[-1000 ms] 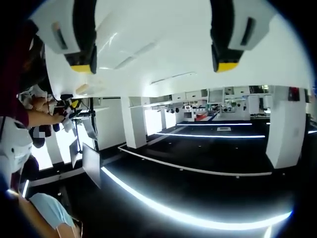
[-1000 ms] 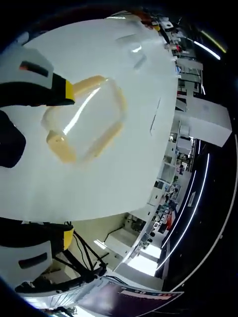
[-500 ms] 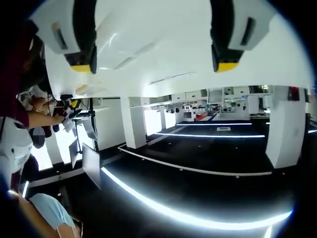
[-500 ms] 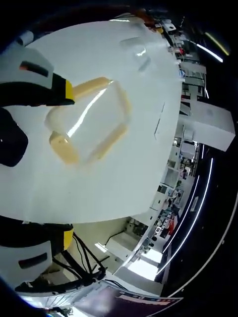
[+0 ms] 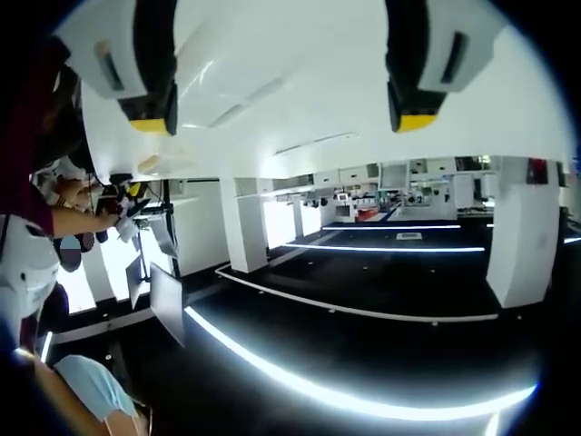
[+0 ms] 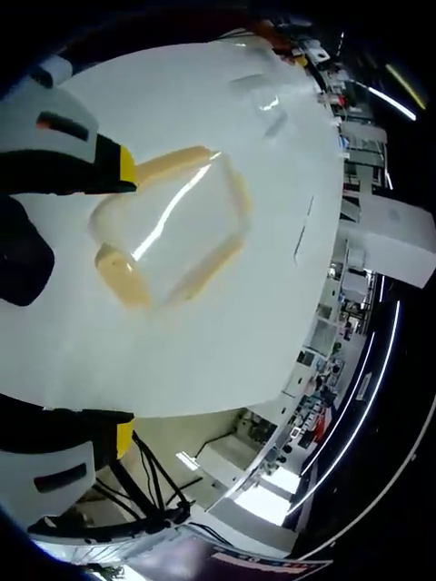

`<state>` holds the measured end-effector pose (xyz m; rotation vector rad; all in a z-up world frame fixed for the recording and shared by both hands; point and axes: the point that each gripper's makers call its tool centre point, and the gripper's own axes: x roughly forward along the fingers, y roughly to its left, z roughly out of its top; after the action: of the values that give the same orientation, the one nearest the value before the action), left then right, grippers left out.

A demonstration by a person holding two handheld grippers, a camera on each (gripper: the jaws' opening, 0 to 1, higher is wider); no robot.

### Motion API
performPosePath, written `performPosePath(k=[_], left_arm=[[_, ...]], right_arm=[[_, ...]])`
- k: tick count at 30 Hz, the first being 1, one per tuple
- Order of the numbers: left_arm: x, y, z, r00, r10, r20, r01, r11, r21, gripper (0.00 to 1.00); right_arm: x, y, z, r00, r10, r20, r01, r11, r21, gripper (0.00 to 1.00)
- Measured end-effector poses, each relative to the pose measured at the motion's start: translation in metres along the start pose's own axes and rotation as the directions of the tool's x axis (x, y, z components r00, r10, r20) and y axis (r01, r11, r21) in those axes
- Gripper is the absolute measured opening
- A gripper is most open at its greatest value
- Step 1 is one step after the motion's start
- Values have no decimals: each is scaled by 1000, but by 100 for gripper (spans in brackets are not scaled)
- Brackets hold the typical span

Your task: Snap each plastic latch of the storage box into its locked position after aligning the lid with the box until every specified latch is closed and the lid sits flush.

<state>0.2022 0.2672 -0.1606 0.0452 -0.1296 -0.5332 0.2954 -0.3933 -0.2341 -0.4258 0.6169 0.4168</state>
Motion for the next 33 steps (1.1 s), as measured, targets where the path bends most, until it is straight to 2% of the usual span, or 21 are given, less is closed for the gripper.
performPosePath(k=[14, 33], left_arm=[[0, -2, -1, 1000, -5, -4, 5, 1000, 5, 96], [1, -2, -3, 1000, -9, -10, 9, 1000, 5, 96]], right_arm=[[3, 2, -3, 999, 35, -40, -36, 999, -23, 100], [7, 3, -9, 994, 51, -93, -55, 997, -48, 100]])
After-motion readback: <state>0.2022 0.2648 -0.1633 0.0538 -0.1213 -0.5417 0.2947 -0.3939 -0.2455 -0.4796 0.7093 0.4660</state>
